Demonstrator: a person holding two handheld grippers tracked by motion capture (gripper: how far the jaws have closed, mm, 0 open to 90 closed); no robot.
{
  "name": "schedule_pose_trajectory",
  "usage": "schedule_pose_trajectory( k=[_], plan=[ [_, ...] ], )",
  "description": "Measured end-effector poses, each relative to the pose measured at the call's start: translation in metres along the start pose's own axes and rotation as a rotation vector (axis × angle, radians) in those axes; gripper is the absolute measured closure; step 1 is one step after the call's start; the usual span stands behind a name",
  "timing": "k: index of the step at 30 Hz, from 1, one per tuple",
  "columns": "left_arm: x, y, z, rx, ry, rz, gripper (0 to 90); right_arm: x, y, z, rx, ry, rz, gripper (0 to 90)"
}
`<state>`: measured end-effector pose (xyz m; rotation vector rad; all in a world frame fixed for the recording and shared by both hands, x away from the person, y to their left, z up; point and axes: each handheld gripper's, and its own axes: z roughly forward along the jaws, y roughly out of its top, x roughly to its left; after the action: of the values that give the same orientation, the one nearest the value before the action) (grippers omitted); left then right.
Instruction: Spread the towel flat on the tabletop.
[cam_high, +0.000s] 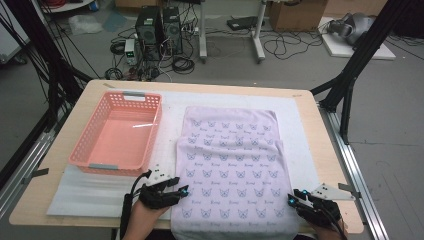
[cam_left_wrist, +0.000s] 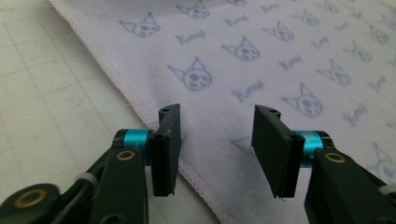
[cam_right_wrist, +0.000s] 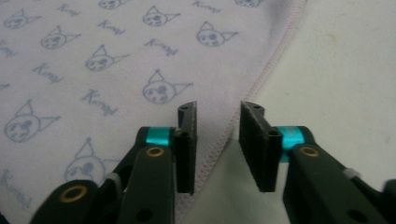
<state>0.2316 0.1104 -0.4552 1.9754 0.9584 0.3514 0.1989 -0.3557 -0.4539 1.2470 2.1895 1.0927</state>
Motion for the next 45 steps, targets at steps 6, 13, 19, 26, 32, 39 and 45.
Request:
schedule_pose_trajectory(
  k=[6, 13, 19, 26, 32, 39, 45],
  plan=[
    [0.002, -0.003, -0.004, 0.002, 0.001, -0.023, 87.8, -0.003, 0.001, 0.002, 0.001, 0.057, 0.017, 87.0],
    [0.004, -0.007, -0.015, 0.0, -0.063, -0.051, 88.1, -0.004, -0.001, -0.007, 0.018, 0.073, 0.01, 87.5],
    [0.002, -0.009, -0.032, -0.024, -0.121, -0.055, 88.2, 0.002, -0.006, -0.025, 0.011, 0.106, -0.011, 87.6],
    [-0.004, -0.018, -0.056, -0.018, -0.174, -0.054, 88.2, 0.015, -0.016, -0.053, -0.009, 0.148, -0.019, 87.6],
    [-0.004, -0.021, -0.057, -0.05, -0.146, -0.062, 54.9, 0.022, -0.022, -0.06, 0.02, 0.143, -0.005, 65.2],
    [0.006, -0.016, -0.035, -0.007, -0.102, -0.091, 50.8, 0.016, -0.004, -0.028, 0.008, 0.047, 0.025, 63.2],
    [-0.012, -0.023, -0.031, 0.017, -0.025, 0.04, 68.7, 0.018, -0.007, -0.016, 0.058, 0.042, 0.001, 86.4]
  ],
)
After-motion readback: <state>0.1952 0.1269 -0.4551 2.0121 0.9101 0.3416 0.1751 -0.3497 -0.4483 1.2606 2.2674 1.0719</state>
